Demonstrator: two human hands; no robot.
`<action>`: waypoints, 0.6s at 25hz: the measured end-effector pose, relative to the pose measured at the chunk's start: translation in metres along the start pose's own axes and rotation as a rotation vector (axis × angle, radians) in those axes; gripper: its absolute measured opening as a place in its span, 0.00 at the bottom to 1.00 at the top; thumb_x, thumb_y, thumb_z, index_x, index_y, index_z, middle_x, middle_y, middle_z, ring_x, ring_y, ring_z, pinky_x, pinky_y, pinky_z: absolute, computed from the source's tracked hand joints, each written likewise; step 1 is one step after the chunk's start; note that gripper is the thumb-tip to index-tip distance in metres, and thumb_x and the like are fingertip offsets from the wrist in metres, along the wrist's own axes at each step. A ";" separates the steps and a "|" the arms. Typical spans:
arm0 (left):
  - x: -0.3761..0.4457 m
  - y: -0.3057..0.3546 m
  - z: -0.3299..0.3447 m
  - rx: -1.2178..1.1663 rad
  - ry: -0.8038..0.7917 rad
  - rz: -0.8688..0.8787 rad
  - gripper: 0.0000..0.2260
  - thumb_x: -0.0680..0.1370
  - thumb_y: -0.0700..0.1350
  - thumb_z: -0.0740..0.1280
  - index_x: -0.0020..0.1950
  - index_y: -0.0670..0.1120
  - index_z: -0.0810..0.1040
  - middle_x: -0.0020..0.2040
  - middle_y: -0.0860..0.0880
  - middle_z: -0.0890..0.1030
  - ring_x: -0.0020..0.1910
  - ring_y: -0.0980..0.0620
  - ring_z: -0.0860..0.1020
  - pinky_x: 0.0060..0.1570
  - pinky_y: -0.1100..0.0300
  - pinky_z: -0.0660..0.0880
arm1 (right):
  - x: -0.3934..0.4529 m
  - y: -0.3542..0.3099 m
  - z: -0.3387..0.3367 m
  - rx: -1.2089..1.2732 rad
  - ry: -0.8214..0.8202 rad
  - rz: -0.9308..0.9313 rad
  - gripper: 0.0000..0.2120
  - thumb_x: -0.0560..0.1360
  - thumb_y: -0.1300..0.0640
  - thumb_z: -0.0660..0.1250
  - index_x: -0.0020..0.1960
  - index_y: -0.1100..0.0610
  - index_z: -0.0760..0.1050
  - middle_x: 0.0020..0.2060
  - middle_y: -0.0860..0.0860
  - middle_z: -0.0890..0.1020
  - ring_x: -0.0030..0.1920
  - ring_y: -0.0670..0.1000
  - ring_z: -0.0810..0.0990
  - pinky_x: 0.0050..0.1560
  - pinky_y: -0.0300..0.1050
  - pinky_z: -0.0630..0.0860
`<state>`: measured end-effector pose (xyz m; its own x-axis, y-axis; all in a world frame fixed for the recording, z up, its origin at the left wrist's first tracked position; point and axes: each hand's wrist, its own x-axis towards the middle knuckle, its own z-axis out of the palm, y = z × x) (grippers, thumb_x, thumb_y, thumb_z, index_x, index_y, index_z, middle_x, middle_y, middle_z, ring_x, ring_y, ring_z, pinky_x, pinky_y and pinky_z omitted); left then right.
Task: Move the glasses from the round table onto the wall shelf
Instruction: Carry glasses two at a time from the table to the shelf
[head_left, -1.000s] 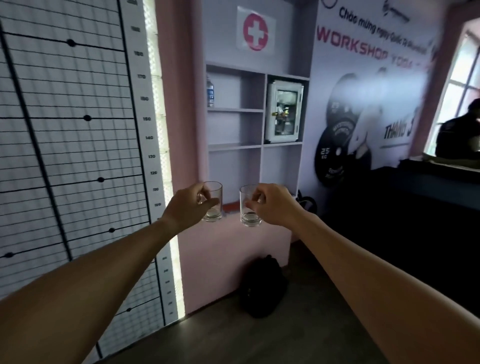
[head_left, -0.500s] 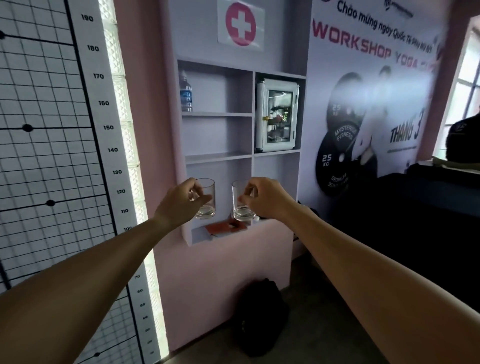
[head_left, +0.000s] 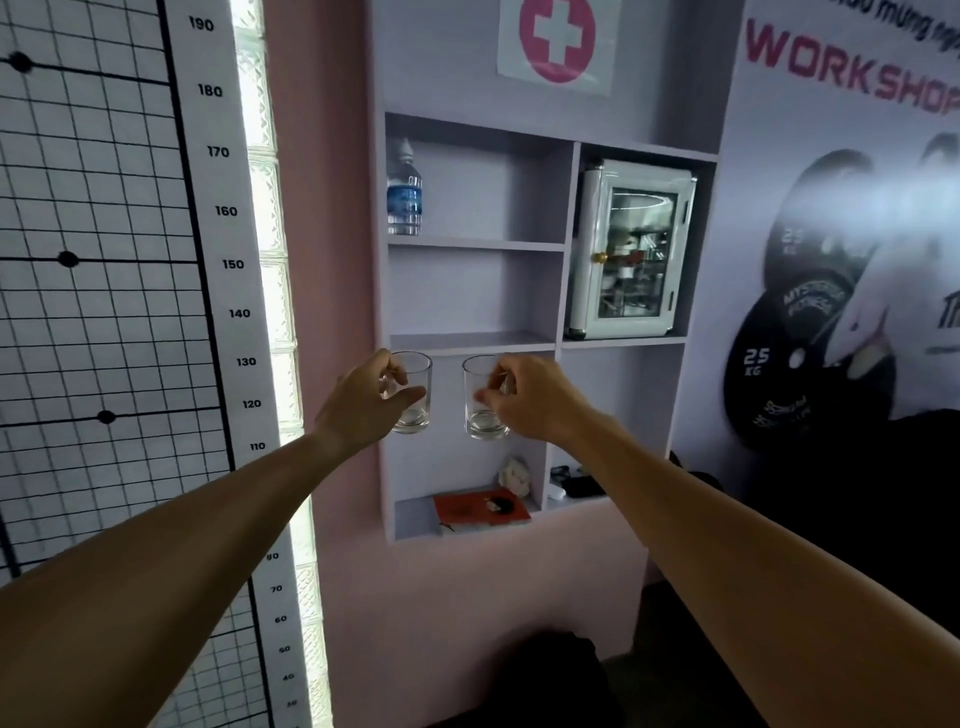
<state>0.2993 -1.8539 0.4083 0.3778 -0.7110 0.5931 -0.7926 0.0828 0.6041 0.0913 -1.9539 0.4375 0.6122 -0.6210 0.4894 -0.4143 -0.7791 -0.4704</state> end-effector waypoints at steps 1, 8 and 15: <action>0.009 -0.006 0.007 0.006 0.008 0.000 0.12 0.74 0.52 0.73 0.48 0.46 0.75 0.48 0.48 0.82 0.52 0.44 0.80 0.51 0.47 0.77 | 0.012 0.007 0.005 0.005 -0.003 -0.011 0.08 0.74 0.50 0.72 0.46 0.55 0.78 0.39 0.48 0.79 0.40 0.48 0.76 0.38 0.40 0.70; 0.101 -0.050 0.043 0.019 0.091 0.038 0.12 0.73 0.52 0.74 0.48 0.47 0.75 0.48 0.50 0.82 0.51 0.46 0.81 0.52 0.45 0.78 | 0.116 0.046 0.035 -0.012 0.008 -0.066 0.08 0.74 0.49 0.72 0.47 0.53 0.78 0.42 0.49 0.81 0.44 0.51 0.79 0.43 0.46 0.77; 0.203 -0.097 0.068 0.127 0.121 0.054 0.11 0.75 0.53 0.72 0.48 0.51 0.72 0.52 0.49 0.81 0.51 0.48 0.78 0.47 0.52 0.75 | 0.232 0.076 0.057 -0.041 0.048 -0.072 0.08 0.73 0.48 0.72 0.45 0.52 0.78 0.42 0.48 0.80 0.45 0.52 0.79 0.47 0.49 0.79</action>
<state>0.4209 -2.0539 0.4342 0.3817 -0.6177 0.6876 -0.8645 0.0247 0.5021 0.2403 -2.1530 0.4734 0.6087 -0.5662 0.5558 -0.3982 -0.8239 -0.4033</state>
